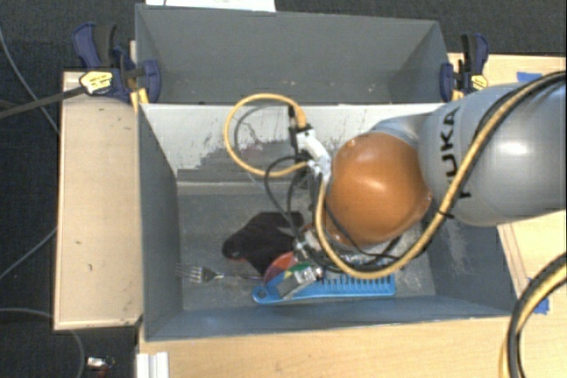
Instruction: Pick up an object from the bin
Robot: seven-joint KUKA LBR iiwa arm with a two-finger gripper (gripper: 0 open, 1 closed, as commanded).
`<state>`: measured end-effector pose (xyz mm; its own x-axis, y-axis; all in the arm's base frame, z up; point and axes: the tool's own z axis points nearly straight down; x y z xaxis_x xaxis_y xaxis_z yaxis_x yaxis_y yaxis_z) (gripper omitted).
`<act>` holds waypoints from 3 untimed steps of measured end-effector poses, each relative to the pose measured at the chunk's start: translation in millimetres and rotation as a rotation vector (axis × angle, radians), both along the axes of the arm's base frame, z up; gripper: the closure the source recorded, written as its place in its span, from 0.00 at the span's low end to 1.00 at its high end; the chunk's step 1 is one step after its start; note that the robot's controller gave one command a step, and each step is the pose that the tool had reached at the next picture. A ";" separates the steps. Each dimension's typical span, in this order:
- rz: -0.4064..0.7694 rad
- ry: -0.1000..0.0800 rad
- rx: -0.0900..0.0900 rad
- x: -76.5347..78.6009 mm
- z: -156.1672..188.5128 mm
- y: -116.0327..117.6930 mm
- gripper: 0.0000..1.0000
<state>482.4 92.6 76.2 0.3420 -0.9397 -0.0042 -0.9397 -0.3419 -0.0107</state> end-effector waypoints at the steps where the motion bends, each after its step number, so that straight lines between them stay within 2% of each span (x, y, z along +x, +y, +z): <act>1: -0.144 0.000 0.002 1.4 -1.5 0.6 0.00; 2: 0.304 -0.003 0.000 -3.2 -4.8 -7.4 0.00; 3: 0.089 0.000 0.001 1.0 -5.6 2.0 0.00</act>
Offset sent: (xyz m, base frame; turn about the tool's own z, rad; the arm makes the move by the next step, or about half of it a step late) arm -0.0049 -0.0112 -0.0062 -0.3400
